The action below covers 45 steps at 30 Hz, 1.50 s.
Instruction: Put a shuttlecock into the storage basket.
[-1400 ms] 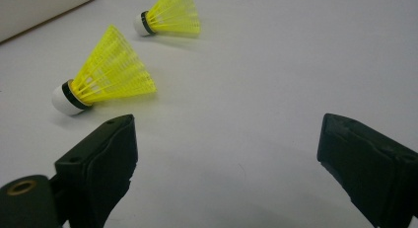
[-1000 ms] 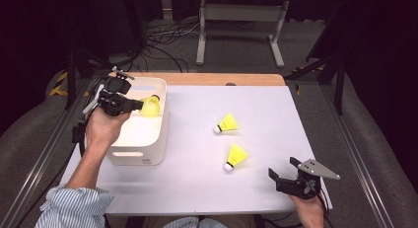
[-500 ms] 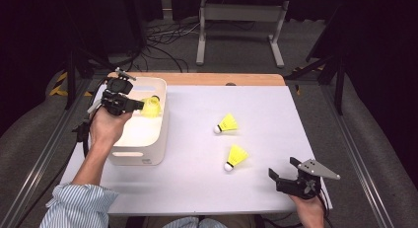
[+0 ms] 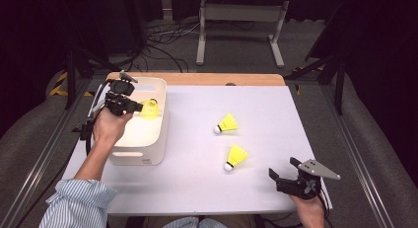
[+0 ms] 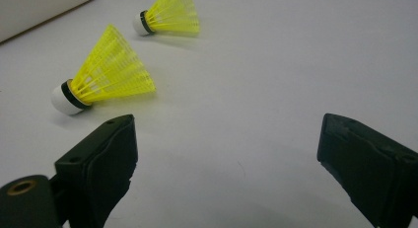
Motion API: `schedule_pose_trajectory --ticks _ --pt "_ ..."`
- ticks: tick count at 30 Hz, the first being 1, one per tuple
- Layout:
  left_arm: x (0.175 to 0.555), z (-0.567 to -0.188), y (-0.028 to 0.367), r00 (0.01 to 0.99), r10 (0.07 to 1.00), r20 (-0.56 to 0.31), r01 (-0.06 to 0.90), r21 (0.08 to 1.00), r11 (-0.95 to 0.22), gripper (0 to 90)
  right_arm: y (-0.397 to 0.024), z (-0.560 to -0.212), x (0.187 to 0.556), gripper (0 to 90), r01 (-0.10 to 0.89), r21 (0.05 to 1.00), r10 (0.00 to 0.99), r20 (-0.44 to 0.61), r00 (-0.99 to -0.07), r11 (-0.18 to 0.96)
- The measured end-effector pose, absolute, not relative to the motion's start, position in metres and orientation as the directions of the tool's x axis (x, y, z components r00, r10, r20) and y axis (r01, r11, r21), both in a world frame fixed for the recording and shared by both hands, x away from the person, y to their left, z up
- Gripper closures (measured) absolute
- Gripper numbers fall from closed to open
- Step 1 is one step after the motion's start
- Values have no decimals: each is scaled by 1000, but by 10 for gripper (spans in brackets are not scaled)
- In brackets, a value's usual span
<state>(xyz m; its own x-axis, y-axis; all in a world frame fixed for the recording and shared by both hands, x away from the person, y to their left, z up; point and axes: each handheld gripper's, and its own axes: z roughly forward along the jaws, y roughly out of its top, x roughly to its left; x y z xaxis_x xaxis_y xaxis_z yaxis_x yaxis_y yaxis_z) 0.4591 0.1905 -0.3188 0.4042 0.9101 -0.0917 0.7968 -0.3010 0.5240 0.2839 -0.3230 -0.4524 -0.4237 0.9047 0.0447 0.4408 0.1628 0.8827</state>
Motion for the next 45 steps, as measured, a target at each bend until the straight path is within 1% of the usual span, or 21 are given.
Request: schedule_pose_trajectory --ticks 17,30,33,34,35,36,37,39,40,42,45 --pt "478 -347 189 387 915 -112 829 476 -292 894 -323 -453 284 91 442 882 902 45 -429 166" --pt "484 -352 190 376 917 -135 851 443 -284 888 -322 -453 284 91 446 880 902 49 -429 165" --pt "484 -352 189 385 915 -119 845 444 -298 877 -322 -453 284 91 446 879 901 46 -431 168" --pt "484 -352 189 387 914 -118 843 448 -299 865 -322 -453 284 92 445 879 901 44 -432 170" --pt "484 -352 188 387 915 -115 842 448 -299 799 -322 -453 284 91 445 879 901 42 -432 173" --pt "484 -352 188 387 915 -115 842 448 -299 765 -322 -453 284 91 445 879 901 42 -432 173" --pt "484 -352 187 385 916 -110 845 441 -303 765 -322 -453 284 91 444 879 901 42 -433 173" --pt "483 -351 186 384 917 -105 845 441 -304 658 -322 -453 284 91 445 879 901 42 -432 172" --pt "483 -351 186 384 917 -111 846 440 -301 625 -322 -453 284 91 444 879 901 43 -432 172" --pt "481 -349 186 383 917 -114 845 444 -298 591 -322 -453 284 91 444 879 900 40 -433 174" --pt "479 -348 186 381 917 -120 846 446 -293 511 -322 -453 284 92 445 878 901 41 -433 174"
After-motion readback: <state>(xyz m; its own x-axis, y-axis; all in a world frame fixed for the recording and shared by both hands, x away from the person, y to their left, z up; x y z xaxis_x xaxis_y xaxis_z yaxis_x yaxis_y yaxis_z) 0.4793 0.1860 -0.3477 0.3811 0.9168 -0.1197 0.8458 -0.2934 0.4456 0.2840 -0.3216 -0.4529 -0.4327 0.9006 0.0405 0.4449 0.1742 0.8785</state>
